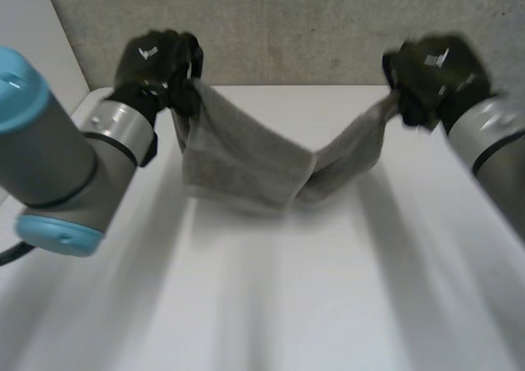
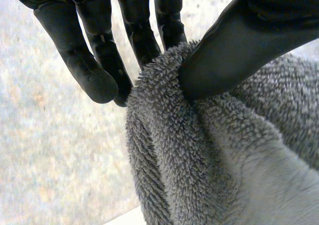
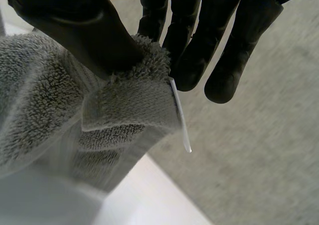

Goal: Fold the towel.

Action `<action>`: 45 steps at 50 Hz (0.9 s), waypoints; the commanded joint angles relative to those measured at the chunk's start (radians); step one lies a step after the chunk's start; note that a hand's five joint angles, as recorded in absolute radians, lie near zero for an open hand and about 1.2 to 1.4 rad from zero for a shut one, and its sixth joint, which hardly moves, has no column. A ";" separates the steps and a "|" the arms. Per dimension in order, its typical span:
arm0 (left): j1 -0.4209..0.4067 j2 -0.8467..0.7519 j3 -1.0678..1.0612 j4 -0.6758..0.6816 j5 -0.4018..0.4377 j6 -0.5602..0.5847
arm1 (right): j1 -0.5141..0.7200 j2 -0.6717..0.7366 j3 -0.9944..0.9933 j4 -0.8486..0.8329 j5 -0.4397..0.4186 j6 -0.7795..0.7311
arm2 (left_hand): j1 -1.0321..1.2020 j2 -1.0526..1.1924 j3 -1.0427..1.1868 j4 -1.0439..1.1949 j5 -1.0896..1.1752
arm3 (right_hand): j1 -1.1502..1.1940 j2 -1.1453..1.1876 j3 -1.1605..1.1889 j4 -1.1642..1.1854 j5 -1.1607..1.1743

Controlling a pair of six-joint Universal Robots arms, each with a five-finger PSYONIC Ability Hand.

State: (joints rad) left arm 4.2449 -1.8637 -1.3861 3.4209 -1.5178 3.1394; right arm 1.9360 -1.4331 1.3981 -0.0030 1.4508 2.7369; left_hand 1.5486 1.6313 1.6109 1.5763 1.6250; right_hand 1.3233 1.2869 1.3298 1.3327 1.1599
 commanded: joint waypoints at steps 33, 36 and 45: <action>0.277 -0.352 0.189 -0.430 0.242 0.161 | 0.043 0.538 -0.522 0.522 -0.086 -0.091 | -0.152 -0.235 -0.215 -0.180 -0.403 | 0.073 0.109 0.066 0.064 0.062; 0.277 -0.437 0.292 -0.428 0.179 0.230 | 0.064 0.627 -0.618 0.486 -0.051 -0.016 | -0.152 -0.235 -0.215 -0.180 -0.403 | 0.073 0.109 0.066 0.064 0.062; 0.279 -0.575 0.529 -0.431 0.007 0.326 | 0.093 0.698 -0.706 0.413 0.051 0.079 | -0.152 -0.235 -0.215 -0.180 -0.403 | 0.073 0.109 0.066 0.064 0.062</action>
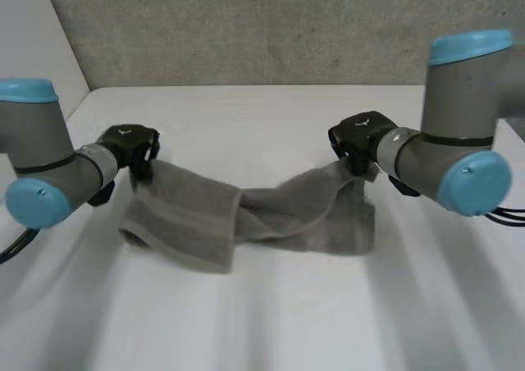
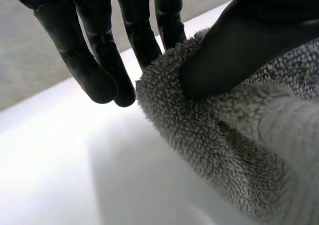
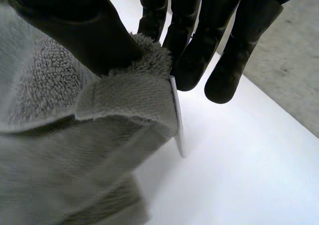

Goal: Fold the towel.

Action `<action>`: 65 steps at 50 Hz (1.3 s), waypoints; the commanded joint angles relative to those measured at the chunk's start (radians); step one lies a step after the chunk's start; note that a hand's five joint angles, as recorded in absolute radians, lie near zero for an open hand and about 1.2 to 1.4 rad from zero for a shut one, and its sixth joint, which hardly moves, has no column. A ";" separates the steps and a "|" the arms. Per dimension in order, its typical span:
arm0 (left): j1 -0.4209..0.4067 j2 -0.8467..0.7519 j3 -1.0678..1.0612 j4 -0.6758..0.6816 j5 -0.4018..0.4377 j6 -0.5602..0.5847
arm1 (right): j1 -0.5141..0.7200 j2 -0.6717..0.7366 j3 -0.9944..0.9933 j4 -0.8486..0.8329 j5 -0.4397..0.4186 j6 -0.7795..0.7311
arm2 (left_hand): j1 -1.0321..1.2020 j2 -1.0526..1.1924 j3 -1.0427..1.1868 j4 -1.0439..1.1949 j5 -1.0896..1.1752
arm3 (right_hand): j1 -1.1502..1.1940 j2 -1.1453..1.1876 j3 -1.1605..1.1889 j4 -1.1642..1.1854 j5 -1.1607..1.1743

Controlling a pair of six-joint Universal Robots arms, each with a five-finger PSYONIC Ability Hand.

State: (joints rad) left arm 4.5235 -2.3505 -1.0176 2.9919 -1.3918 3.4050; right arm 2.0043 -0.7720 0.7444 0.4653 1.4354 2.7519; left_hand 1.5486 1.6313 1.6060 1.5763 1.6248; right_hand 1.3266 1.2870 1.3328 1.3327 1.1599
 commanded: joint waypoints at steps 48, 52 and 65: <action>-0.423 0.093 -0.288 0.338 -0.381 -0.105 | 0.045 -0.095 0.319 -0.257 0.071 0.058 | -1.294 -1.377 -1.351 -1.322 -1.545 | 0.070 0.109 0.063 0.064 0.062; -0.425 0.062 -0.272 0.337 -0.383 -0.104 | 0.045 -0.093 0.322 -0.257 0.069 0.057 | -1.291 -1.374 -1.348 -1.319 -1.542 | 0.070 0.109 0.063 0.064 0.062; -0.408 -0.006 -0.236 0.355 -0.455 -0.052 | 0.045 -0.087 0.322 -0.260 0.069 0.054 | -1.256 -1.339 -1.313 -1.284 -1.507 | 0.070 0.109 0.063 0.064 0.062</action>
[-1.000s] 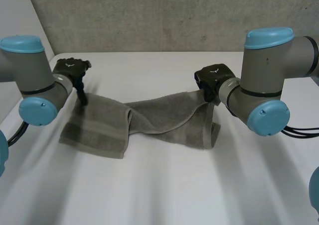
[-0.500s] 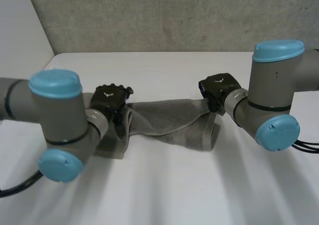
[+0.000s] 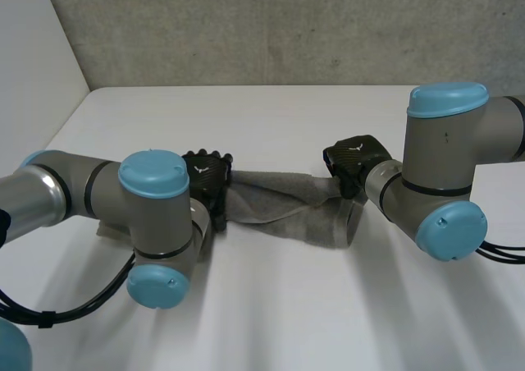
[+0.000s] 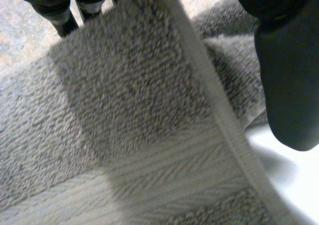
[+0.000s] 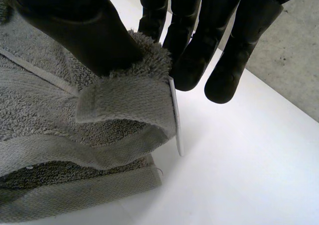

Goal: Fold the towel.

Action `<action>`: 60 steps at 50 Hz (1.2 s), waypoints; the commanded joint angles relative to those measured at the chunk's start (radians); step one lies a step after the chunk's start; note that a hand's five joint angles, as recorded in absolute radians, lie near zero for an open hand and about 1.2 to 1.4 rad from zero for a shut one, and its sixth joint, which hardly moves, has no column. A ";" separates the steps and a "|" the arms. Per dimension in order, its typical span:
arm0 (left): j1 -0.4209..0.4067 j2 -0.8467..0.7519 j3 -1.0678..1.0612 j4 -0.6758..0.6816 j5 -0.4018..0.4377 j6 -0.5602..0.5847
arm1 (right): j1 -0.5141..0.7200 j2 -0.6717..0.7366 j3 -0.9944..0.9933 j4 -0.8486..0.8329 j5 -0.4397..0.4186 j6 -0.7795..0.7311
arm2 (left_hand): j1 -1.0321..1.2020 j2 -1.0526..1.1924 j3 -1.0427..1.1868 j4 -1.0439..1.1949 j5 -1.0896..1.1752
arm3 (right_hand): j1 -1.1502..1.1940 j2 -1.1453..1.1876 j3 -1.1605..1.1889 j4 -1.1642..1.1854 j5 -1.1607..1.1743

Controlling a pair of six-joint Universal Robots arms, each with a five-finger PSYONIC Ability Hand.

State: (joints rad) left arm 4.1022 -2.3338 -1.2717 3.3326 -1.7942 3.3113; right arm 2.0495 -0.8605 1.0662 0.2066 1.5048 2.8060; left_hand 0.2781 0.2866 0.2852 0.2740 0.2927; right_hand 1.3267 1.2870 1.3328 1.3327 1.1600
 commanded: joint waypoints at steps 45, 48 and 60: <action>0.259 0.337 -0.021 -0.087 0.105 0.136 | -0.107 -0.288 -0.066 0.043 -0.001 -0.069 | 1.118 1.110 1.111 1.122 0.929 | 0.070 0.109 0.063 0.064 0.062; 0.264 0.416 -0.002 -0.119 0.131 0.145 | -0.118 -0.339 -0.100 0.091 -0.012 -0.082 | 1.118 1.110 1.111 1.122 0.929 | 0.070 0.109 0.063 0.064 0.062; 0.322 0.507 0.129 -0.324 0.289 0.298 | -0.150 -0.388 -0.239 0.304 -0.015 -0.253 | 1.118 1.110 1.111 1.122 0.929 | 0.070 0.109 0.063 0.064 0.062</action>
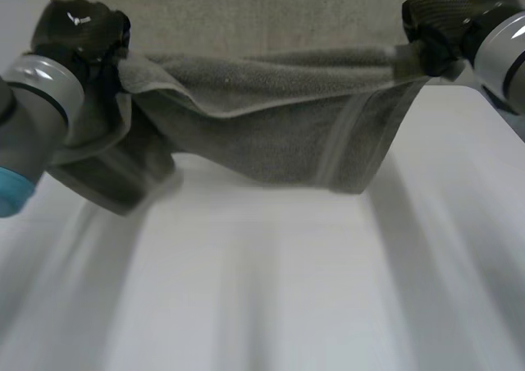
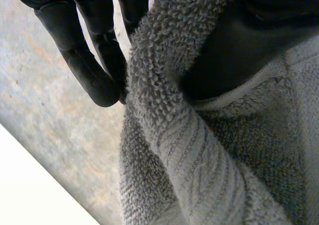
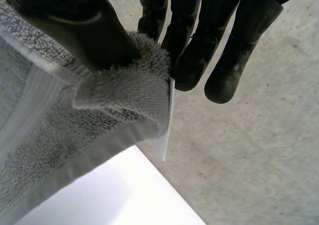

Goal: Fold the towel.

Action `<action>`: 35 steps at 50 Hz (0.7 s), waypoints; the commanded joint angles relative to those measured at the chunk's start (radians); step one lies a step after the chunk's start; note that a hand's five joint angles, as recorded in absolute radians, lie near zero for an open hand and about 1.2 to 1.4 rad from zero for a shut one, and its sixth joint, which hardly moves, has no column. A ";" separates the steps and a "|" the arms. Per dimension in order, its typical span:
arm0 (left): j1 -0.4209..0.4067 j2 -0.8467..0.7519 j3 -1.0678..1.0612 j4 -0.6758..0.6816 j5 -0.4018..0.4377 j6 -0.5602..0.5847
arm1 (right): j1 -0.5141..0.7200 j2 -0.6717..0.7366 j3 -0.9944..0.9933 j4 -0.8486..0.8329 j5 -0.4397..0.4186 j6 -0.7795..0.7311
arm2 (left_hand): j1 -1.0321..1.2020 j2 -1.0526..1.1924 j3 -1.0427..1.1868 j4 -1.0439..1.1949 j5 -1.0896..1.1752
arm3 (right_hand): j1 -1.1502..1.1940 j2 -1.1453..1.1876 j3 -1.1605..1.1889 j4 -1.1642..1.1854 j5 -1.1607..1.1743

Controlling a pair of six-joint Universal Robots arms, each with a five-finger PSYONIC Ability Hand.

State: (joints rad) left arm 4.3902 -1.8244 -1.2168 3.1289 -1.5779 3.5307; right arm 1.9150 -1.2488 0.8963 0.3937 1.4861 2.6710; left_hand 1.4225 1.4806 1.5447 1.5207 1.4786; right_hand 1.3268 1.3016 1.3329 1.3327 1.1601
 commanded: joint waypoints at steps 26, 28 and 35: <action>0.048 -0.581 0.741 -0.439 0.079 0.185 | 0.130 0.516 -0.448 0.128 0.106 -0.341 | -0.026 -0.084 -0.148 -0.124 -0.257 | 0.069 0.095 0.063 0.064 0.062; 0.038 -0.581 0.794 -0.387 0.081 0.154 | 0.143 0.545 -0.584 -0.043 0.143 -0.324 | -0.026 -0.084 -0.148 -0.124 -0.257 | 0.069 0.095 0.063 0.064 0.062; 0.018 -0.500 0.885 -0.107 0.081 -0.102 | 0.138 0.455 -0.515 -0.590 0.223 -0.249 | -0.026 -0.084 -0.148 -0.124 -0.257 | 0.069 0.095 0.063 0.064 0.062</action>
State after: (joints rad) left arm 4.4232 -2.3923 -0.3987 2.8082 -1.4978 3.6244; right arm 2.0586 -0.7133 0.3433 0.3007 1.6341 2.3532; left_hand 1.4282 1.4870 1.5477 1.5207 1.4922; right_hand 1.3269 1.3098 1.3416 1.3328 1.1694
